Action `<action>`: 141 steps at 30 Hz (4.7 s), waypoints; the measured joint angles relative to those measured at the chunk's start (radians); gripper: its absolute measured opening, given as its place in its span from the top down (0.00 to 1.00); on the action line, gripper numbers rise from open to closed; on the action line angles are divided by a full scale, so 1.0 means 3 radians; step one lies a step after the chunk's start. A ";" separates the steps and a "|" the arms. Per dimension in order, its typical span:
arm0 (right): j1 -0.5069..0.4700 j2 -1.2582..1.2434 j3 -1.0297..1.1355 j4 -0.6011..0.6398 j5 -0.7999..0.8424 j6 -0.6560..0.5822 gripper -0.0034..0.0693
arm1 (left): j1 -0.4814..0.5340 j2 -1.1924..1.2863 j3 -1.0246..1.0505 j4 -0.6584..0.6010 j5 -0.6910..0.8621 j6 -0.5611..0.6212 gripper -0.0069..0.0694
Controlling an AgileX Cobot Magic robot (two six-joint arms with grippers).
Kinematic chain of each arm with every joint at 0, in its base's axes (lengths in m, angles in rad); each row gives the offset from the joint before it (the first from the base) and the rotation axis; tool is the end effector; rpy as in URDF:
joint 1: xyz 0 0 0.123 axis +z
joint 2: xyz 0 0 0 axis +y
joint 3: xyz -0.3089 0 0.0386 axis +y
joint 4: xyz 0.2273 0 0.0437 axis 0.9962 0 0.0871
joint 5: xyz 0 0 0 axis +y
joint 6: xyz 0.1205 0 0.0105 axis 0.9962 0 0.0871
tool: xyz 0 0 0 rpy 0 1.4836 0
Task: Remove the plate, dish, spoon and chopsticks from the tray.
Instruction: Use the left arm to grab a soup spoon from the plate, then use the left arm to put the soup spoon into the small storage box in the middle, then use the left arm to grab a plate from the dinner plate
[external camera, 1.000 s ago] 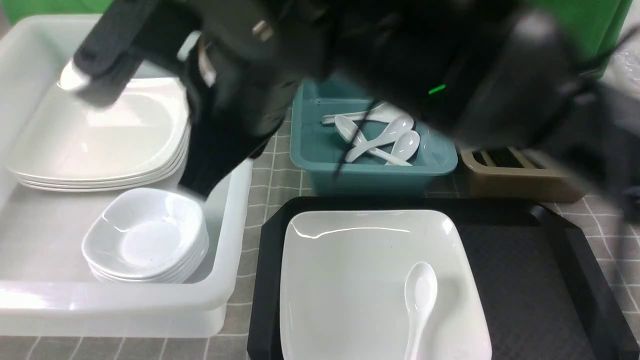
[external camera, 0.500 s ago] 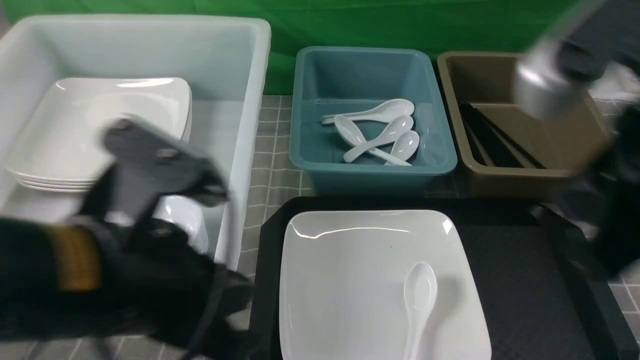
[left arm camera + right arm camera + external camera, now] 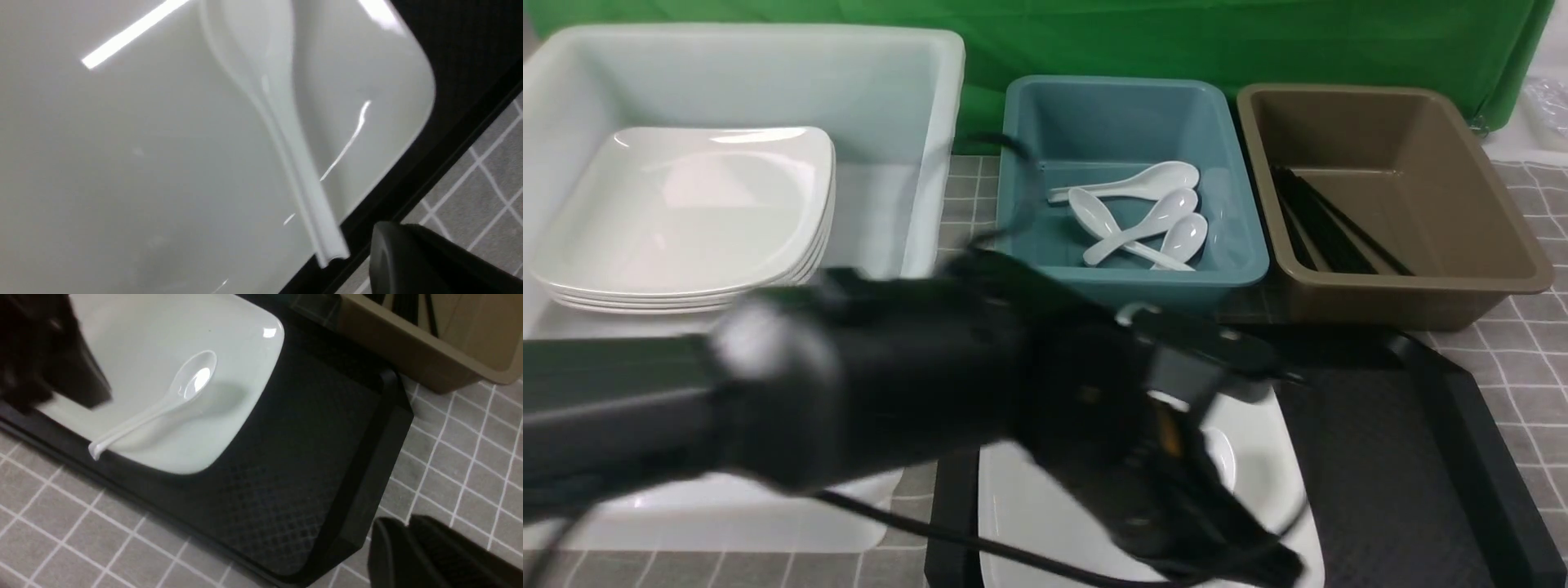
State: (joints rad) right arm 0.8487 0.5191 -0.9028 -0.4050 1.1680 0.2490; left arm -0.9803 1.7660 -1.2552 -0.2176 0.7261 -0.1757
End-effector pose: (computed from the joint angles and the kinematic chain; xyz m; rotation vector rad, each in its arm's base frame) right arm 0.0554 -0.0035 0.3657 -0.6297 2.0937 0.1102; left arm 0.1903 -0.3150 0.2369 0.9359 2.6780 -0.5438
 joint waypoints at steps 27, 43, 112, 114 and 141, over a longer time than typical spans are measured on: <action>0.0000 -0.0072 0.0062 0.0037 0.0000 -0.0553 0.80 | 0.0034 0.0742 -0.0777 0.0625 0.0485 -0.0887 0.39; 0.0000 -0.0072 0.0064 0.0040 0.0000 -0.0749 0.79 | 0.0048 0.1011 -0.0783 0.0450 0.0529 -0.0348 0.67; 0.0000 -0.0079 0.0064 0.0121 -0.0170 -0.0549 0.73 | 0.0228 -0.0160 0.0777 0.0990 0.0101 0.3277 0.25; 0.0000 -0.0079 0.0064 0.0133 -0.0170 -0.0549 0.73 | 0.0228 -0.0087 0.0780 0.1001 0.0039 0.3291 0.25; 0.0000 -0.0079 0.0064 0.0146 -0.0170 -0.0626 0.73 | 0.0200 -0.0053 0.0914 0.1172 -0.0256 0.3080 0.61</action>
State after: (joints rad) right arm 0.8487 0.4955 -0.8836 -0.3612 1.1169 0.0612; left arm -0.9202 1.7503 -0.9811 0.1341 0.6493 0.7483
